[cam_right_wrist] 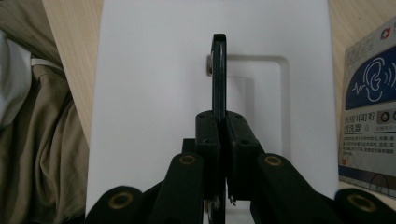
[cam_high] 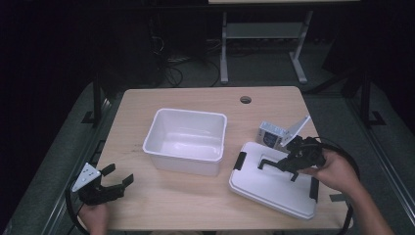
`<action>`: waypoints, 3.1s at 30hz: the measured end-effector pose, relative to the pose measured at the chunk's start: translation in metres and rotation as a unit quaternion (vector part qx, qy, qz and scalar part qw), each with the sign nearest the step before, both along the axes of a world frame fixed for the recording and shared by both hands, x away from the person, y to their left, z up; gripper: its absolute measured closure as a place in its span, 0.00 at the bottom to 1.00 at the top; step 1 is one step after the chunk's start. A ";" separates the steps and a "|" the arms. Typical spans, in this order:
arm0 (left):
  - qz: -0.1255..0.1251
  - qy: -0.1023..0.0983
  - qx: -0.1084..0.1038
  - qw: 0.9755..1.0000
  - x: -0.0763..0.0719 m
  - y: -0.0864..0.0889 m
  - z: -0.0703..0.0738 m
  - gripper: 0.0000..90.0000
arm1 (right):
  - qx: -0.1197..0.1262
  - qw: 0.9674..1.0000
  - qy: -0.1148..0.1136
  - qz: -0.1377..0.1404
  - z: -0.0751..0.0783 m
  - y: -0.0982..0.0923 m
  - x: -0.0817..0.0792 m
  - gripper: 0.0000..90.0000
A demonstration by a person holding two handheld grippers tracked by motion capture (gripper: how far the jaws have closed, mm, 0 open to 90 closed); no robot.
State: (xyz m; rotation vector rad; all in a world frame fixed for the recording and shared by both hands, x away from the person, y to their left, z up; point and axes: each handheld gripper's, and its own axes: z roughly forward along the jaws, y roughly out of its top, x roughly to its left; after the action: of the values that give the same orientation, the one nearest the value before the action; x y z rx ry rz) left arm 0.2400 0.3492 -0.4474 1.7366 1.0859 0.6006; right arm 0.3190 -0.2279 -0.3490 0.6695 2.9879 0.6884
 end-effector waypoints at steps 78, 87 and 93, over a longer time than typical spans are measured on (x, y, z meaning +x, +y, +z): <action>0.003 -0.001 -0.007 1.000 -0.001 0.002 -0.001 0.15 | 0.019 0.998 0.009 -0.061 -0.001 -0.022 0.023 0.63; 0.006 -0.001 -0.007 1.000 -0.001 0.003 -0.001 0.15 | 0.005 0.997 -0.006 -0.078 0.003 -0.024 0.040 0.57; 0.007 -0.001 -0.005 1.000 -0.002 0.003 0.000 0.15 | -0.008 0.996 -0.016 -0.088 0.003 -0.027 0.052 0.55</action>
State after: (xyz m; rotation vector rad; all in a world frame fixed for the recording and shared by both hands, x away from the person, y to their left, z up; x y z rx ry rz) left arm 0.2380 0.3527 -0.4476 1.7212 1.0981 0.6046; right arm 0.3710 -0.2548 -0.3461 0.8976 2.8579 0.6560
